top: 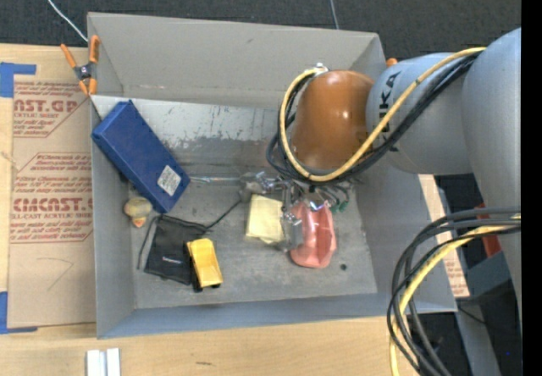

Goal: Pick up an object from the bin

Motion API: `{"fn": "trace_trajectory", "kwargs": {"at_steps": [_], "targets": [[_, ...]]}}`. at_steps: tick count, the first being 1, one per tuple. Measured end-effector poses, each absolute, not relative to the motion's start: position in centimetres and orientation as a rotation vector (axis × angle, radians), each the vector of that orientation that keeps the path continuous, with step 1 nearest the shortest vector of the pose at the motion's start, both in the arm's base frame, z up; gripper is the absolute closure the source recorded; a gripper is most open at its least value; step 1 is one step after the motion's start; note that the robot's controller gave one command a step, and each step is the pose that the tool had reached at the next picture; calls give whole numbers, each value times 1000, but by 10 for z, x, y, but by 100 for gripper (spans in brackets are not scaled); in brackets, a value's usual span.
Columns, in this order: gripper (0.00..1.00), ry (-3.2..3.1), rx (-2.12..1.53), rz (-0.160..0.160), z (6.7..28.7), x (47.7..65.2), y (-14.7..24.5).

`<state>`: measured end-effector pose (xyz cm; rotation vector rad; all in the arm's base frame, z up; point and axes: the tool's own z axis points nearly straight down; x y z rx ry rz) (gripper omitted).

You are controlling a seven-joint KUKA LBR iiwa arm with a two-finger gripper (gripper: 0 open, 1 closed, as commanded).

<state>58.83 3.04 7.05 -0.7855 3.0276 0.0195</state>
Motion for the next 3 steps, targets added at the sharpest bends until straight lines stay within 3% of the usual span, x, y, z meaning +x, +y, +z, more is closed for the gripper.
{"fn": "trace_trajectory", "kwargs": {"at_steps": [1, 2, 3], "targets": [[100, 2907, -1159, 18, 71, 587, 4], [100, 2907, -1159, 19, 71, 587, 4], [100, 2902, -1146, 16, 149, 593, 12]]}}
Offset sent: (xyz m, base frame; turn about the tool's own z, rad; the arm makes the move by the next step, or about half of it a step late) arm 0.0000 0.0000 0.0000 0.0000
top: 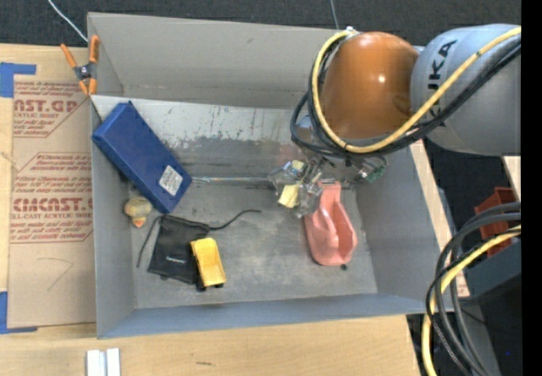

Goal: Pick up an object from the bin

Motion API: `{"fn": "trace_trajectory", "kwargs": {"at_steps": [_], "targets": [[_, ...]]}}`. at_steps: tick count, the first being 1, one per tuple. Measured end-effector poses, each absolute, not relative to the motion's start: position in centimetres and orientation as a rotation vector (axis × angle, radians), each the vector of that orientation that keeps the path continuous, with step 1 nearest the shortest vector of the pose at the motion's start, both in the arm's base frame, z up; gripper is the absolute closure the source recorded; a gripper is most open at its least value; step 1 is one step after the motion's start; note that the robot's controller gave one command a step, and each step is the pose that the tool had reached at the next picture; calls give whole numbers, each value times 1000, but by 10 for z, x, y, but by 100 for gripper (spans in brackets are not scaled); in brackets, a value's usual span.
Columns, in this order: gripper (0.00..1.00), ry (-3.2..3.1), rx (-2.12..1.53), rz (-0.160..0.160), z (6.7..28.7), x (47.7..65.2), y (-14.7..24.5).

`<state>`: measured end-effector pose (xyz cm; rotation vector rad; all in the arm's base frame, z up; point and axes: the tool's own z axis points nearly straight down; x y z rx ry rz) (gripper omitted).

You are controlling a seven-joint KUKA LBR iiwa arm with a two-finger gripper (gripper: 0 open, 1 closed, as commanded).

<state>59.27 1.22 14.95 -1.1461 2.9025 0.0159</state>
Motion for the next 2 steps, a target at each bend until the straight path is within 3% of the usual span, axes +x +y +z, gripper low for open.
{"fn": "trace_trajectory", "kwargs": {"at_steps": [1, 2], "targets": [[100, 2917, -1116, 15, 197, 591, -9], [100, 2935, -1068, 21, 288, 579, -3]]}}
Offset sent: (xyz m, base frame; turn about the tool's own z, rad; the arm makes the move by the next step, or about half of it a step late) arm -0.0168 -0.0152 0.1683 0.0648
